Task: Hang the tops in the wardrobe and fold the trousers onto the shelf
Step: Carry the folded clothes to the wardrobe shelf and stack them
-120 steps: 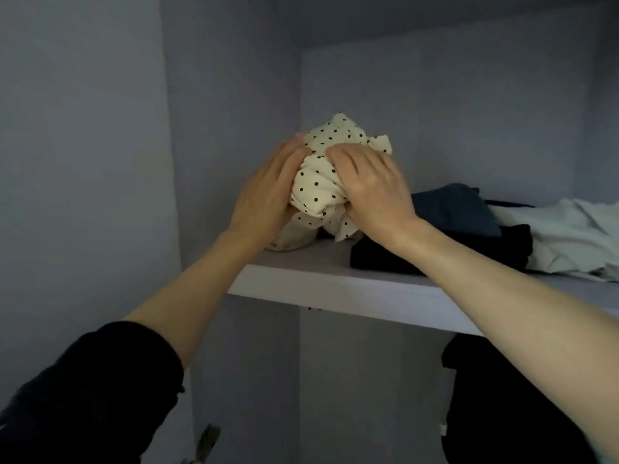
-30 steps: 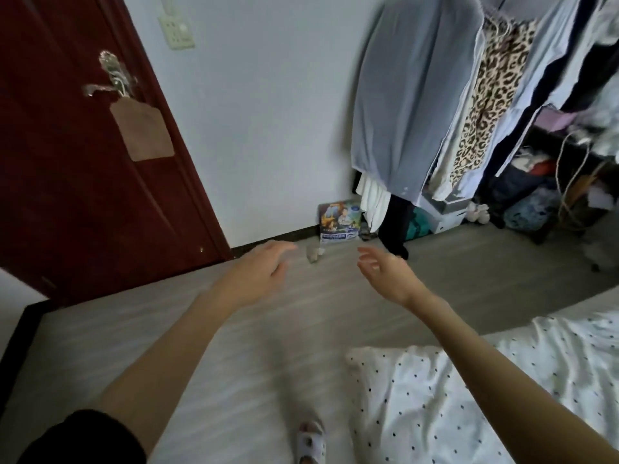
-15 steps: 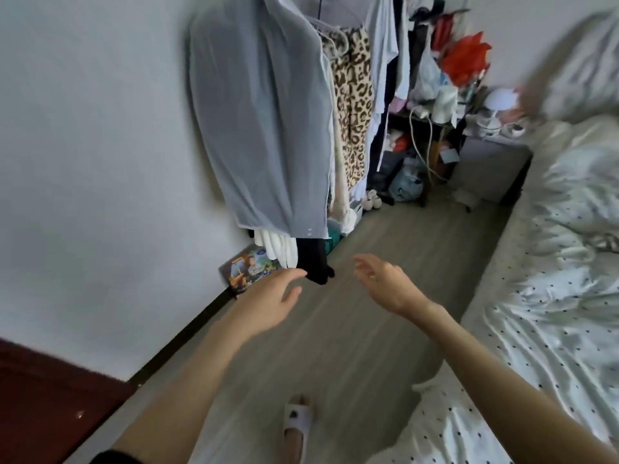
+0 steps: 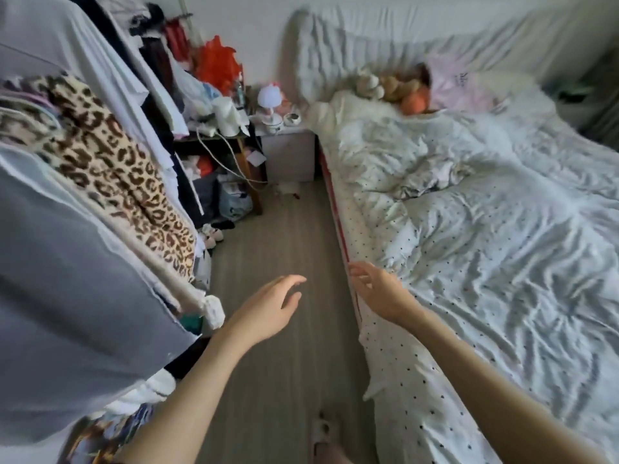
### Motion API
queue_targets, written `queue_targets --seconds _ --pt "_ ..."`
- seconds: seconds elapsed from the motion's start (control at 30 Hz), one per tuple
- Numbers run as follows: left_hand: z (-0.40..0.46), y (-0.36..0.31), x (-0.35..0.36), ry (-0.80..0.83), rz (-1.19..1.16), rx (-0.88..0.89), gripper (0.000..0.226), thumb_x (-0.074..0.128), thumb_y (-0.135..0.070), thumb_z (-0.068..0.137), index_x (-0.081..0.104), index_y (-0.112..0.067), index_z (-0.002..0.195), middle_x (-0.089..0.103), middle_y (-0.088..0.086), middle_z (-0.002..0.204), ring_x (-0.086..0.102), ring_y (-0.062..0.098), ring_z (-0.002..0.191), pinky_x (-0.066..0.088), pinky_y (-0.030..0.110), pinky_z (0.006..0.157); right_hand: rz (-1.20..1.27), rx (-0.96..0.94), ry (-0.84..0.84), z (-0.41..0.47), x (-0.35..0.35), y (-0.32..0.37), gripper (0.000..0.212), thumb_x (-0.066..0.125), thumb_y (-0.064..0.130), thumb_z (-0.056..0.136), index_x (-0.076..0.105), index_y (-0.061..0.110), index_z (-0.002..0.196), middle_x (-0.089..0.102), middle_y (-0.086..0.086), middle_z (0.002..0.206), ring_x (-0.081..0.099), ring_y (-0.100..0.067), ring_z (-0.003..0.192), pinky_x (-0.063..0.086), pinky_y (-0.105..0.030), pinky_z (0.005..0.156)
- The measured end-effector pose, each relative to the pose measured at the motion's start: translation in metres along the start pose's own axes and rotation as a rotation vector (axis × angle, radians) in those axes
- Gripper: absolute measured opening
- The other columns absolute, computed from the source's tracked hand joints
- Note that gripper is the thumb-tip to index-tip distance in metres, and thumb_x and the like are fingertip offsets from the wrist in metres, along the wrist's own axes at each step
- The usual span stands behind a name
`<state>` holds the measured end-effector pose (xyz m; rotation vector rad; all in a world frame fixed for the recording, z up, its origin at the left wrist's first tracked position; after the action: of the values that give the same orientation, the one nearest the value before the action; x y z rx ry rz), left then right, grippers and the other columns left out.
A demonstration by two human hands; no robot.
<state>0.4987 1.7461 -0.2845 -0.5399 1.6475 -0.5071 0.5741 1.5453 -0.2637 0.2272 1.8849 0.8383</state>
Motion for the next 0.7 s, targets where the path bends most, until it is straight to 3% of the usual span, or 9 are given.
queue_targets --seconds 0.2,0.33,0.7 --pt "0.123 -0.018 0.007 0.168 0.043 0.153 0.035 0.037 -0.028 0.101 0.043 -0.034 0.135 0.041 -0.016 0.141 0.041 0.003 0.125 0.032 0.018 0.092 0.043 0.144 -0.126 0.078 -0.033 -0.043 0.038 0.043 0.026 0.099 0.047 0.017 0.136 0.059 -0.005 0.13 0.056 -0.023 0.117 0.045 -0.037 0.1" --pt "0.238 -0.043 0.003 0.146 0.068 0.22 0.035 0.036 -0.026 0.101 0.045 -0.031 0.134 0.044 -0.013 0.139 0.043 0.006 0.125 0.031 0.019 0.091 0.086 0.188 -0.192 0.152 -0.07 -0.082 0.039 0.045 0.028 0.098 0.047 0.016 0.135 0.06 -0.006 0.128 0.058 -0.023 0.116 0.047 -0.038 0.096" --pt "0.463 -0.105 0.039 0.39 0.15 0.286 0.038 0.035 -0.026 0.101 0.041 -0.027 0.138 0.04 -0.009 0.144 0.041 0.01 0.129 0.035 0.025 0.099 0.137 0.435 -0.318 0.27 -0.199 -0.203 0.038 0.042 0.027 0.099 0.047 0.016 0.135 0.061 -0.004 0.126 0.057 -0.022 0.116 0.047 -0.035 0.094"
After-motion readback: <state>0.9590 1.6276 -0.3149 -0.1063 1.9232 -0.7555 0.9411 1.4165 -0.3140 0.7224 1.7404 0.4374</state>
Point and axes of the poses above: each hand's wrist, its own z-axis towards the middle knuckle, its own x-axis out of the palm, y = z × x, the point moved 2 cm from there along z, towards the middle knuckle
